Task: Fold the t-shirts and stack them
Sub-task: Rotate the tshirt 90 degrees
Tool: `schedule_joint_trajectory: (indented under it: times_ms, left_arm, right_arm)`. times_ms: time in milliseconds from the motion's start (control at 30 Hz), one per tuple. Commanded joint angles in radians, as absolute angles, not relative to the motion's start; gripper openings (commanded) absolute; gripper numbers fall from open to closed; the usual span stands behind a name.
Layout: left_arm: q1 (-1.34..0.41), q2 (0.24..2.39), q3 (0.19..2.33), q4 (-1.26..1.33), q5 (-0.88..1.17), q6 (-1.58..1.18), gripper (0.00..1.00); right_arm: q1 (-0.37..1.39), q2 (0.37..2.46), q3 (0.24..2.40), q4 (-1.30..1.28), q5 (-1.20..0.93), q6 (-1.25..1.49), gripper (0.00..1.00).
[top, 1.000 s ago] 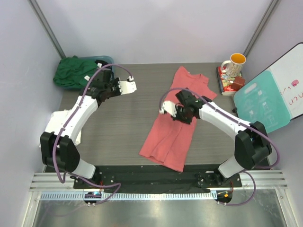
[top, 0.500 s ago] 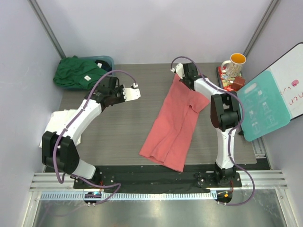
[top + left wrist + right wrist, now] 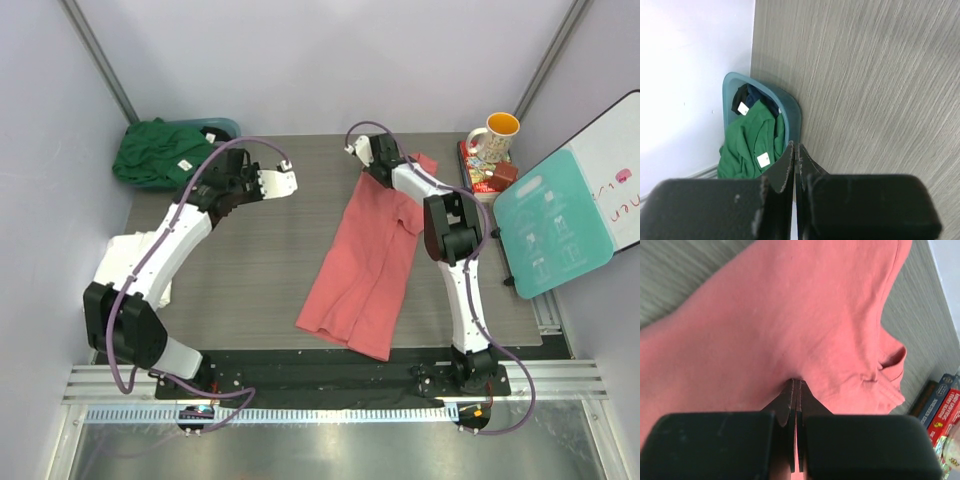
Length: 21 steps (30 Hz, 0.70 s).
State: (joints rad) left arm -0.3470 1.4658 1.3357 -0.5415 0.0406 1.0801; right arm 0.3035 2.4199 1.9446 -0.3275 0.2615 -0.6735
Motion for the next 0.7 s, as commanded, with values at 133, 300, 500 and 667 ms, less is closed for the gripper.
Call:
schedule_joint_trajectory:
  times_ms: [133, 300, 500, 667]
  left_arm:
    - [-0.403, 1.572, 1.387, -0.517, 0.014, 1.121, 0.0]
    - [-0.422, 1.617, 1.427, -0.488, 0.015, 1.08, 0.0]
    - [-0.439, 1.602, 1.422, -0.473, 0.021, 1.019, 0.0]
    - [-0.443, 1.574, 1.379, -0.416, 0.009, 0.968, 0.0]
  right_arm:
    - [0.357, 2.508, 2.081, -0.336, 0.201, -0.69, 0.01]
    - [0.385, 2.582, 2.175, -0.336, 0.158, -0.71, 0.01]
    - [0.443, 2.664, 2.259, -0.327, 0.126, -0.726, 0.01]
    - [0.509, 2.686, 2.267, -0.295, 0.132, -0.721, 0.01]
